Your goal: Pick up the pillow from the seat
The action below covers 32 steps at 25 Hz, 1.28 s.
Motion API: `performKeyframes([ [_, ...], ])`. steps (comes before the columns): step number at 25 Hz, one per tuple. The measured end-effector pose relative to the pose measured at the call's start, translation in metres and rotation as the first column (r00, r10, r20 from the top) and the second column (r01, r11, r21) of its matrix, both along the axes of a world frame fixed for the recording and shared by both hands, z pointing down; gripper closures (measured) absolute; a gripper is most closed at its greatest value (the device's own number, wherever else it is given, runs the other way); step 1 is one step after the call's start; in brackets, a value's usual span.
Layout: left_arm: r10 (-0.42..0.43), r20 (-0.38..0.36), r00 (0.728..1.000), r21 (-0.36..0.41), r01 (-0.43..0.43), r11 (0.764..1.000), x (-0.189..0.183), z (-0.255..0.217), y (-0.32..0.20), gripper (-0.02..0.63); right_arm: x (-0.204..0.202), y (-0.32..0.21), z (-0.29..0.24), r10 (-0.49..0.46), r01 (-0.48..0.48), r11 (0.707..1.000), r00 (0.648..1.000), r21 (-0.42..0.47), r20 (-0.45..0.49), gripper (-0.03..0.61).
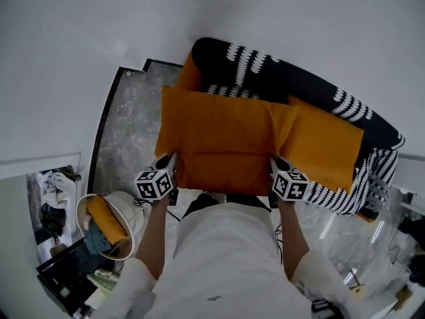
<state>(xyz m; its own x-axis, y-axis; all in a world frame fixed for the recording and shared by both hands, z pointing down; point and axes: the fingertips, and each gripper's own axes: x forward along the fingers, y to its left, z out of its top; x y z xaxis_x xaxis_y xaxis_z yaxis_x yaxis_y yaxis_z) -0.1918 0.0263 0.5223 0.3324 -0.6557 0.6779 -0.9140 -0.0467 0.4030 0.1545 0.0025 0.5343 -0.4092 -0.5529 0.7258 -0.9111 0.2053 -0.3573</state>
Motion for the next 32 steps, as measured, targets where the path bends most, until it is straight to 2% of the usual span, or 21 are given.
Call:
performKeyframes([
  [11,-0.027,-0.037,0.999,0.076,0.03,0.997,-0.049,-0.02,0.097,0.583,-0.046,0.094,-0.034,-0.005,0.004,0.998,1.0,0.065,0.016,0.552],
  [17,-0.009,-0.055,0.998,0.081,0.014,0.997,-0.068,-0.021,0.163,0.583,-0.064,0.167,-0.044,0.005,-0.005,0.996,1.0,0.085,0.001,0.552],
  [24,0.033,-0.075,0.997,0.083,-0.027,0.996,-0.061,-0.019,0.206,0.584,-0.055,0.227,-0.051,0.072,-0.071,0.992,0.997,0.103,-0.012,0.552],
  [32,0.067,-0.074,0.995,0.185,-0.053,0.981,-0.037,-0.066,0.202,0.584,-0.03,0.233,-0.096,0.106,-0.103,0.973,0.994,0.208,-0.004,0.552],
])
